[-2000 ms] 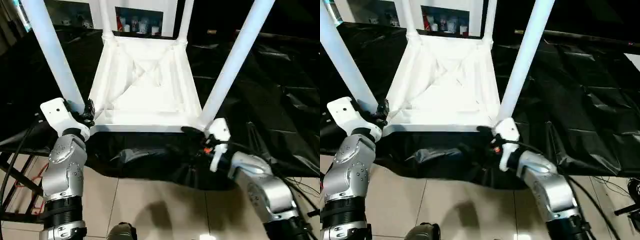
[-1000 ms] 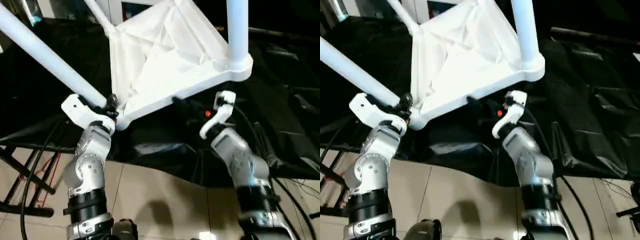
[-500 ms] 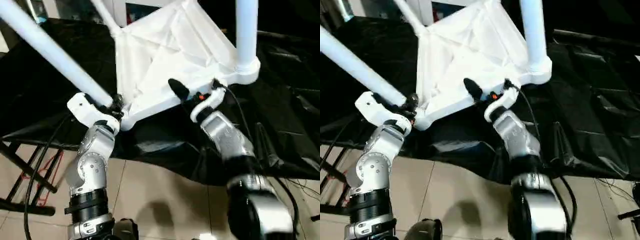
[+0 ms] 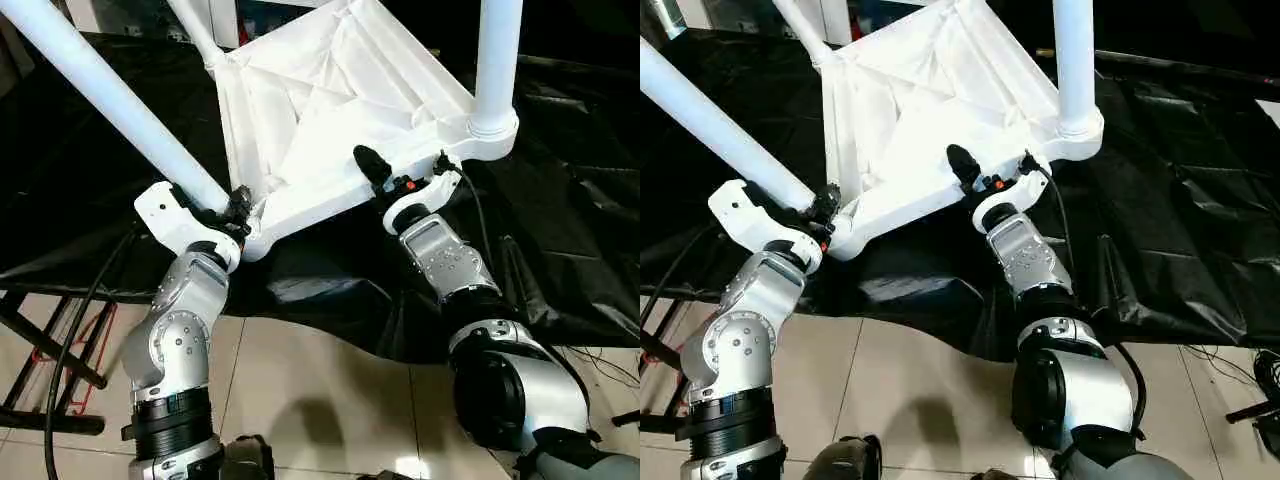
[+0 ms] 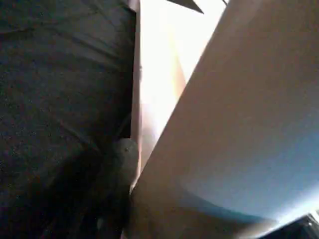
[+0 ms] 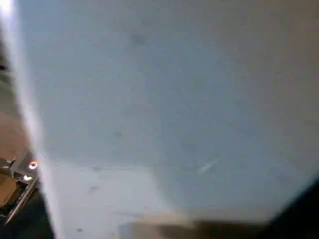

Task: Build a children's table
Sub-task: Flip table

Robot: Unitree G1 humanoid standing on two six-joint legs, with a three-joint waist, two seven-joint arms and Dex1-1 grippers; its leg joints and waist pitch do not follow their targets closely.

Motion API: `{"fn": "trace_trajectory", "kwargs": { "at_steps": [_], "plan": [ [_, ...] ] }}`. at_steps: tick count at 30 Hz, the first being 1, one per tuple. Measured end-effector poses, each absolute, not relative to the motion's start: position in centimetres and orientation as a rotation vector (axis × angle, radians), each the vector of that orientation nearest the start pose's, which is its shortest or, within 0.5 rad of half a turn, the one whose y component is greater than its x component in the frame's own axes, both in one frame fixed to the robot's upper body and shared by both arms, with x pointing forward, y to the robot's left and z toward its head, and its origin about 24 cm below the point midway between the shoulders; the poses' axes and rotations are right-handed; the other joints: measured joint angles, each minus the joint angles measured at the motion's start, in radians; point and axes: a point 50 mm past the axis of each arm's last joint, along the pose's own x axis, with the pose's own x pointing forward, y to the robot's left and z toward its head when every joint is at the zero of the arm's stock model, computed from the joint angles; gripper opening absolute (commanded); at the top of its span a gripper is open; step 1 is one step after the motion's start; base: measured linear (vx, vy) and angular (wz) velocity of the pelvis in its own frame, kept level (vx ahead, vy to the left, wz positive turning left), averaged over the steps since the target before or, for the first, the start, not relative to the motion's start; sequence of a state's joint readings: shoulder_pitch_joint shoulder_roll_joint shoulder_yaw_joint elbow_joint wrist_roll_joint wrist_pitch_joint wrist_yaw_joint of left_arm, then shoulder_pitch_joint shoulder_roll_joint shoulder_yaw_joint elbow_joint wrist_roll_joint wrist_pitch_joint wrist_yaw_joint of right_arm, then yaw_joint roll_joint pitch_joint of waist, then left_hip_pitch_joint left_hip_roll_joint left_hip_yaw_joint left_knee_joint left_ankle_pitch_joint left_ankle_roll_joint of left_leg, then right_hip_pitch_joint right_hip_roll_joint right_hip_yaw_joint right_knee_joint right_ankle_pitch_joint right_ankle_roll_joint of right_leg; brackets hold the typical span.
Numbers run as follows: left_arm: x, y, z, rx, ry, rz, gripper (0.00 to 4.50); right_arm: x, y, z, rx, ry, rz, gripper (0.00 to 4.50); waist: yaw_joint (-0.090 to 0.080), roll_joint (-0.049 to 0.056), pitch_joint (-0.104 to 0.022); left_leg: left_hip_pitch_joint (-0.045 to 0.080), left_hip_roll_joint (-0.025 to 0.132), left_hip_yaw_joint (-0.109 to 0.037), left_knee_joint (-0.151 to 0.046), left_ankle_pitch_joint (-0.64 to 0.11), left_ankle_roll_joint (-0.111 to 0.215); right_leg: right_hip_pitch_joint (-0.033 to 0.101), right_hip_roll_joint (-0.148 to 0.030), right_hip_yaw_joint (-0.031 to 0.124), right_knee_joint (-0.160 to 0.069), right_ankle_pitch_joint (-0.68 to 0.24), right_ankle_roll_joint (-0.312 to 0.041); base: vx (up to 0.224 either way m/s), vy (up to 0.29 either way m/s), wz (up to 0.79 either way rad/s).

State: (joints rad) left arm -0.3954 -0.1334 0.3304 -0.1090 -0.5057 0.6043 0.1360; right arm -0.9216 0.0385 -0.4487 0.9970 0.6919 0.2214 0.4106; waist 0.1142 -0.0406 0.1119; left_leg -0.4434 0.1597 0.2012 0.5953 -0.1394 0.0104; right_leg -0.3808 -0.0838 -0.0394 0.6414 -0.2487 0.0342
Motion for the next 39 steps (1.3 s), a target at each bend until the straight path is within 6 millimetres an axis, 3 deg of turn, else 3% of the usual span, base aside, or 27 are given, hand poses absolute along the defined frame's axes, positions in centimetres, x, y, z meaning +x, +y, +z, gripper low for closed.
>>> {"fn": "trace_trajectory", "kwargs": {
  "at_steps": [1, 5, 15, 16, 17, 25, 27, 32, 39],
  "plan": [
    [31.0, 14.7, 11.1, -0.656, 0.126, 0.010, 2.54, 39.1, -9.4, 9.8, 1.015, 0.130, 0.413, 3.35, -0.001, 0.001, 0.000, 0.000, 0.000, 0.000, 0.000, 0.000, 0.000, 0.000, 0.000, 0.000, 0.000, 0.000, 0.000, 0.000, 0.000, 0.00],
    [31.0, 14.7, 11.1, -0.655, 0.126, 0.008, 2.54, 39.3, -9.3, 10.0, 0.991, 0.121, 0.419, 3.17, -0.003, 0.001, 0.001, 0.000, 0.000, 0.001, 0.000, 0.000, 0.000, 0.000, -0.001, 0.000, 0.000, 0.000, -0.001, 0.000, 0.000, 0.00],
    [31.2, 14.3, 11.0, -0.625, 0.136, -0.011, 2.54, 39.4, -9.7, 9.9, 0.999, 0.118, 0.415, 2.17, -0.001, 0.002, 0.002, 0.000, 0.000, 0.002, 0.000, 0.001, 0.001, -0.001, -0.002, 0.000, 0.000, 0.000, -0.001, 0.000, 0.000, 0.00],
    [31.2, 14.3, 11.0, -0.622, 0.136, -0.010, 3.10, 39.4, -9.7, 9.9, 1.000, 0.120, 0.414, 2.14, -0.001, 0.002, 0.002, 0.000, 0.000, 0.002, 0.000, 0.001, 0.001, -0.001, -0.002, 0.000, 0.000, 0.000, -0.001, 0.000, 0.000, 0.00],
    [31.3, 14.3, 11.0, -0.621, 0.138, -0.011, 3.24, 39.4, -9.7, 9.9, 1.002, 0.121, 0.413, 2.12, -0.001, 0.002, 0.002, 0.000, 0.000, 0.002, 0.000, 0.001, 0.001, -0.001, -0.002, 0.000, 0.000, 0.000, -0.001, 0.000, 0.000, 0.00],
    [31.3, 14.0, 10.4, -0.679, 0.173, -0.052, 3.73, 39.5, -10.2, 9.8, 1.003, 0.114, 0.389, 2.07, 0.001, 0.002, 0.003, -0.006, 0.000, 0.003, -0.001, 0.001, 0.002, -0.006, -0.002, -0.001, 0.000, 0.001, -0.001, 0.000, 0.000, 0.00],
    [31.3, 13.9, 10.3, -0.679, 0.180, -0.060, 4.13, 39.5, -10.3, 9.8, 1.005, 0.108, 0.381, 2.07, 0.001, 0.002, 0.003, -0.010, 0.000, 0.003, 0.000, 0.003, 0.004, -0.009, -0.003, -0.002, 0.001, 0.001, -0.001, 0.000, 0.000, 0.00],
    [30.9, 14.0, 10.4, -0.686, 0.190, -0.099, 4.49, 39.8, -10.3, 10.2, 1.000, 0.102, 0.364, 2.07, 0.001, 0.001, 0.003, -0.016, 0.000, 0.007, 0.001, 0.007, 0.010, -0.017, -0.005, -0.002, 0.005, 0.001, -0.001, 0.000, 0.000, 0.00],
    [29.6, 14.0, 9.8, -0.690, 0.247, -0.140, 4.50, 40.2, -11.1, 10.8, 0.969, 0.069, 0.305, 2.07, 0.010, 0.001, 0.003, -0.017, 0.000, 0.013, 0.001, 0.007, 0.011, -0.017, -0.008, -0.003, 0.006, 0.004, 0.000, 0.000, 0.000, 0.00]
  ]
}}
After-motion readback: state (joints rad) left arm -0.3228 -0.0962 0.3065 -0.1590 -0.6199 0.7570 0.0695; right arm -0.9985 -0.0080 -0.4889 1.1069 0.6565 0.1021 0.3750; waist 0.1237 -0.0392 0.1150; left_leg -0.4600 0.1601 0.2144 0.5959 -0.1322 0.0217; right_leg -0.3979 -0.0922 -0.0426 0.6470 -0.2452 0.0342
